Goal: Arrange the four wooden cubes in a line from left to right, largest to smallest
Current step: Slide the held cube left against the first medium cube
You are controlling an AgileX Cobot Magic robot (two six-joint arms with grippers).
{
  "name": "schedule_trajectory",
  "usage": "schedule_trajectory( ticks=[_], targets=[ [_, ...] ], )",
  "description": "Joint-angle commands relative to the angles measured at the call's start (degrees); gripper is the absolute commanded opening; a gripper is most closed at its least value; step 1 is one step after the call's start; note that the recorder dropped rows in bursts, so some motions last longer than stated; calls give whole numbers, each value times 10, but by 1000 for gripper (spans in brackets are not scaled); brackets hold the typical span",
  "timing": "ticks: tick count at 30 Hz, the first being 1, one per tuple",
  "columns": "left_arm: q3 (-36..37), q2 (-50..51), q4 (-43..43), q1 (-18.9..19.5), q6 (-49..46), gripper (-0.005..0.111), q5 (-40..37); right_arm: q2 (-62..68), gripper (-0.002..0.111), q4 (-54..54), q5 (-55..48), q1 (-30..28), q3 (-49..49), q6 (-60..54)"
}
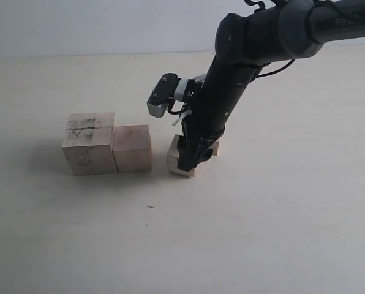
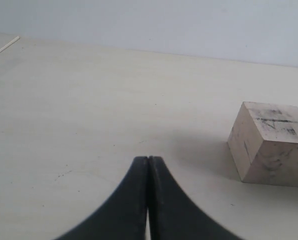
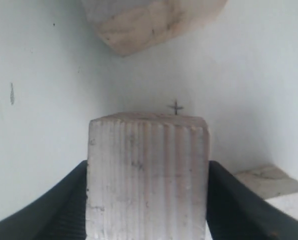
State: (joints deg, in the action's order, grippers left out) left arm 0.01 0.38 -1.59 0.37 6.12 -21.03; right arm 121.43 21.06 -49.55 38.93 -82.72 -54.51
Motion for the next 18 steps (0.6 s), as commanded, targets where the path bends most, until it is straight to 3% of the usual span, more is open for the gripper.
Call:
schedule_trajectory(
  ticks=[1,10,18],
  targets=[
    [0,-4,-3,-5,0,0,7,33,0,0,-19,-4,-52,-32],
    [0,-4,-3,-5,0,0,7,108,0,12,-141,-16,-173,-111],
    [0,-4,-3,-5,0,0,7,136,0,60,-176,-16,-201,-208]
  ],
)
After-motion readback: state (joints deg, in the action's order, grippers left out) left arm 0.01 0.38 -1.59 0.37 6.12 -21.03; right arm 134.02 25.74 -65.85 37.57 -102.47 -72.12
